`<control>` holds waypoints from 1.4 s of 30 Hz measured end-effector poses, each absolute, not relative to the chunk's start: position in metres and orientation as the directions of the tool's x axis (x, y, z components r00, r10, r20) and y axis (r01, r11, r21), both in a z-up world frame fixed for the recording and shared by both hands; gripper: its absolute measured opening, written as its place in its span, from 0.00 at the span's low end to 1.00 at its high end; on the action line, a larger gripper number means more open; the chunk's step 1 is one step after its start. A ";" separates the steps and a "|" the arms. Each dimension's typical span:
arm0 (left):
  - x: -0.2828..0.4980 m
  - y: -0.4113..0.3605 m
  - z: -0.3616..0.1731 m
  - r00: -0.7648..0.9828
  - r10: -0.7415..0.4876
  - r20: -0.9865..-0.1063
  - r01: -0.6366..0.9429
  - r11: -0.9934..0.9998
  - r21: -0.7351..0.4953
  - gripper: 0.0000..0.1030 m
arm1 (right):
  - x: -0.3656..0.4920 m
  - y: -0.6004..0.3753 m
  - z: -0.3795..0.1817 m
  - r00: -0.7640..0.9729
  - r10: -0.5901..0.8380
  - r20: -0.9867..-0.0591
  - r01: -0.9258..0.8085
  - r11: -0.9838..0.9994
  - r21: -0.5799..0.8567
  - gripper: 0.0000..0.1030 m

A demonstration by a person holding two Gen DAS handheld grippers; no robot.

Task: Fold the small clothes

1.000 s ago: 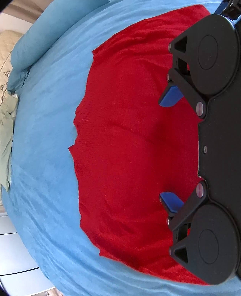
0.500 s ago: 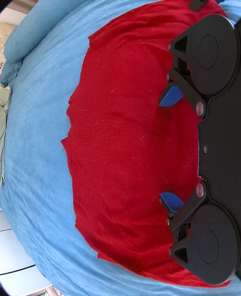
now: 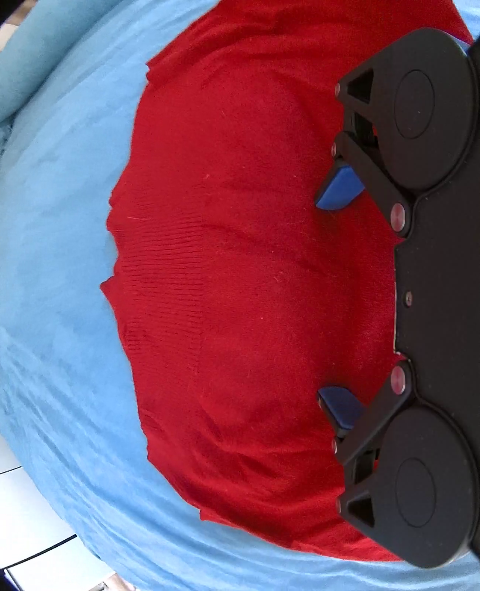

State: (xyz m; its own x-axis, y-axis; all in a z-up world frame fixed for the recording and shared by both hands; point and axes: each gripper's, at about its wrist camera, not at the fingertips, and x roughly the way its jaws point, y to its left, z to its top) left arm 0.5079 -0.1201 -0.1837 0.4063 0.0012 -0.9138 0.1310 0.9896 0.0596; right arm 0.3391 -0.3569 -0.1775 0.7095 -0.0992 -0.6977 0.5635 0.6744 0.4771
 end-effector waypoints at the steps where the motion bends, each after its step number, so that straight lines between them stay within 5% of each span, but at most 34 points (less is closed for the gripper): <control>1: 0.511 -0.122 -0.184 0.392 0.009 -0.920 0.134 0.989 0.067 1.00 | 0.340 -0.355 -0.174 0.720 -0.087 -0.688 0.552 0.673 0.492 0.26; 8: 0.525 -0.090 -0.158 0.329 -0.045 -0.943 0.146 0.989 0.003 0.93 | 0.367 -0.324 -0.134 0.791 0.019 -0.611 0.404 0.734 0.546 0.25; 17: 0.495 0.083 -0.094 0.470 -0.021 -0.883 0.040 0.999 -0.002 0.98 | 0.422 -0.194 -0.083 0.809 0.321 -0.493 -0.046 0.869 0.492 0.24; 23: 0.469 0.172 -0.121 0.430 0.001 -0.903 -0.092 0.995 -0.042 0.98 | 0.430 -0.076 -0.147 0.647 0.463 -0.606 -0.358 0.886 0.294 0.24; 27: 0.455 0.194 -0.135 0.403 0.000 -0.915 -0.108 0.993 -0.048 0.98 | 0.423 -0.037 -0.204 0.554 0.422 -0.718 -0.376 0.896 0.237 0.24; 31: 0.453 0.202 -0.138 0.416 -0.029 -0.909 -0.104 0.991 -0.079 0.98 | 0.423 -0.029 -0.206 0.567 0.402 -0.719 -0.363 0.905 0.220 0.24; 33: 0.456 0.197 -0.136 0.424 -0.052 -0.904 -0.102 0.989 -0.104 0.98 | 0.419 -0.023 -0.203 0.574 0.395 -0.717 -0.396 0.900 0.179 0.33; 35: 0.457 0.191 -0.133 0.434 -0.079 -0.898 -0.095 0.987 -0.133 0.98 | 0.417 -0.018 -0.207 0.557 0.394 -0.731 -0.439 0.887 0.144 0.68; 36: 0.458 0.188 -0.129 0.444 -0.100 -0.891 -0.085 0.985 -0.153 0.98 | 0.411 -0.016 -0.208 0.541 0.399 -0.740 -0.465 0.875 0.132 0.75; 42: 0.469 0.147 -0.103 0.499 -0.231 -0.835 0.118 0.973 -0.199 0.96 | 0.384 -0.033 -0.189 0.599 0.337 -0.726 -0.503 0.864 -0.014 0.84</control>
